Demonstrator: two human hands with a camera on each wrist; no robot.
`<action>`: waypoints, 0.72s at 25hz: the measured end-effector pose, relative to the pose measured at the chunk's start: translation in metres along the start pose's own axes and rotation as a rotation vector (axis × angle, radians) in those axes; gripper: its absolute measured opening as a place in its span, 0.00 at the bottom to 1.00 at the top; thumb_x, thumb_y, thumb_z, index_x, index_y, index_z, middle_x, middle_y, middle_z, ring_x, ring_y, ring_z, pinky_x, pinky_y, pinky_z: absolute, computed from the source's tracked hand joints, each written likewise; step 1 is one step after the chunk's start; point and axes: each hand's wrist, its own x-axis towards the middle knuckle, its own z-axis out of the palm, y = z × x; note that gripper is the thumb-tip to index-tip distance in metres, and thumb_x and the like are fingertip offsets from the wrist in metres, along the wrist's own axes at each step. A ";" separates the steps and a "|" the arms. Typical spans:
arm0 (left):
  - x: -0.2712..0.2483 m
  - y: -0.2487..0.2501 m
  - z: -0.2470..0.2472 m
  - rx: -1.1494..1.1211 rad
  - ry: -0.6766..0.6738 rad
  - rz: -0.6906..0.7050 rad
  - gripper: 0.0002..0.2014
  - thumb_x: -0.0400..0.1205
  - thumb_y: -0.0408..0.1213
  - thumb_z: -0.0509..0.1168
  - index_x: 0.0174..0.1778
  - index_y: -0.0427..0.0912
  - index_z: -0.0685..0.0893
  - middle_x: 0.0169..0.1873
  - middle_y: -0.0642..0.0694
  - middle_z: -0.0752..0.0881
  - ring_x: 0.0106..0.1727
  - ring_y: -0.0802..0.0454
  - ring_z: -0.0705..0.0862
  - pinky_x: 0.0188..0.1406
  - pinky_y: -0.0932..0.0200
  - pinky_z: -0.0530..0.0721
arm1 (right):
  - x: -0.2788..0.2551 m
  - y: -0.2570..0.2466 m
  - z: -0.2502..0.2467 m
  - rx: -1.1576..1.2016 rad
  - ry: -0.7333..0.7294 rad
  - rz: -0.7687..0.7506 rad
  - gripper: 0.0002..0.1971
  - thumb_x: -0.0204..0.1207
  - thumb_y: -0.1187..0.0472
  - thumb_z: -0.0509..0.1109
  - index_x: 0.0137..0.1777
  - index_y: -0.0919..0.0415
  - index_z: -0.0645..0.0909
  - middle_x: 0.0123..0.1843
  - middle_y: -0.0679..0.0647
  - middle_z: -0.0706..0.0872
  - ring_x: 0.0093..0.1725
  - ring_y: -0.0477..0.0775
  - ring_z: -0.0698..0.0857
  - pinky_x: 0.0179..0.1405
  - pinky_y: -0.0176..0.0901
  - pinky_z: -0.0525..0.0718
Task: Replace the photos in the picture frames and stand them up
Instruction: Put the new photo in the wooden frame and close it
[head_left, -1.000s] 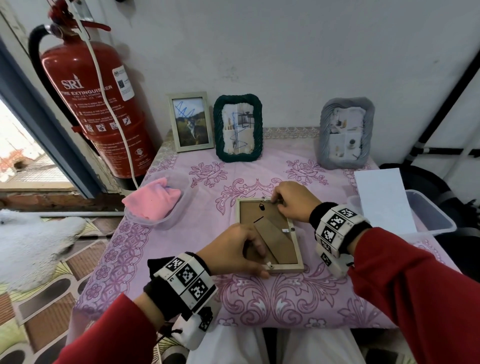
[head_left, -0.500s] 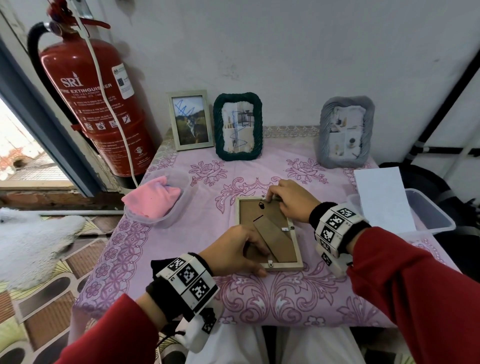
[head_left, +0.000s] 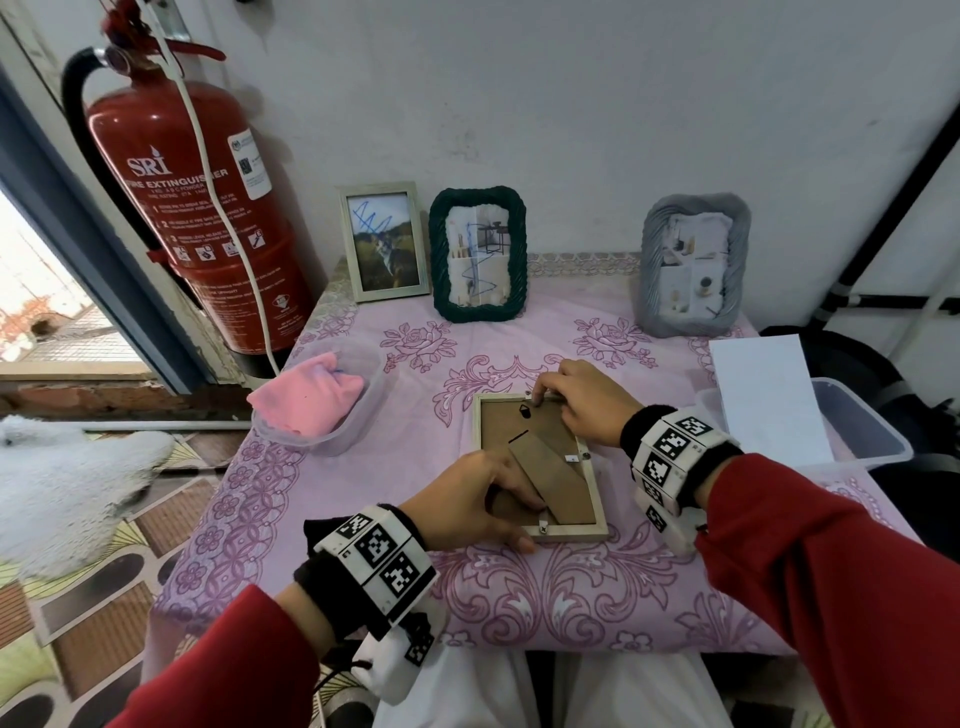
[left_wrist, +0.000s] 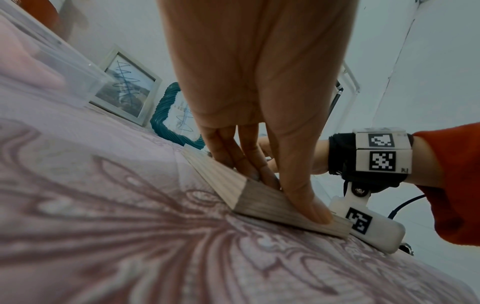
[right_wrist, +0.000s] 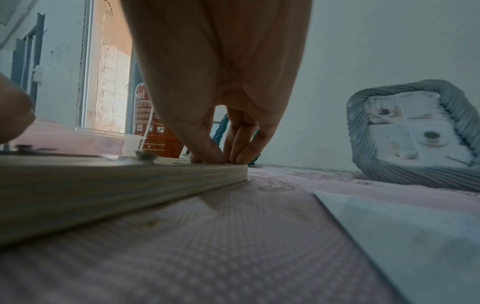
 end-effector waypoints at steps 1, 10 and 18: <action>0.000 -0.001 0.000 0.000 0.000 0.000 0.18 0.65 0.35 0.80 0.50 0.36 0.90 0.44 0.58 0.80 0.48 0.70 0.76 0.54 0.75 0.76 | 0.000 0.000 0.000 0.000 -0.001 0.000 0.23 0.70 0.78 0.56 0.59 0.59 0.81 0.49 0.58 0.72 0.58 0.59 0.73 0.52 0.46 0.71; 0.004 -0.004 -0.022 -0.041 0.189 -0.177 0.16 0.69 0.39 0.78 0.51 0.43 0.89 0.47 0.45 0.86 0.49 0.52 0.84 0.49 0.63 0.81 | -0.008 0.004 -0.007 0.071 0.006 -0.055 0.16 0.70 0.75 0.63 0.56 0.63 0.83 0.58 0.59 0.86 0.59 0.56 0.82 0.56 0.42 0.76; -0.004 -0.024 -0.023 0.045 0.289 -0.525 0.26 0.73 0.47 0.74 0.65 0.42 0.78 0.52 0.44 0.81 0.48 0.51 0.81 0.48 0.63 0.79 | -0.022 0.002 -0.012 0.192 -0.097 -0.003 0.21 0.72 0.65 0.73 0.65 0.63 0.77 0.65 0.57 0.80 0.66 0.54 0.77 0.59 0.33 0.70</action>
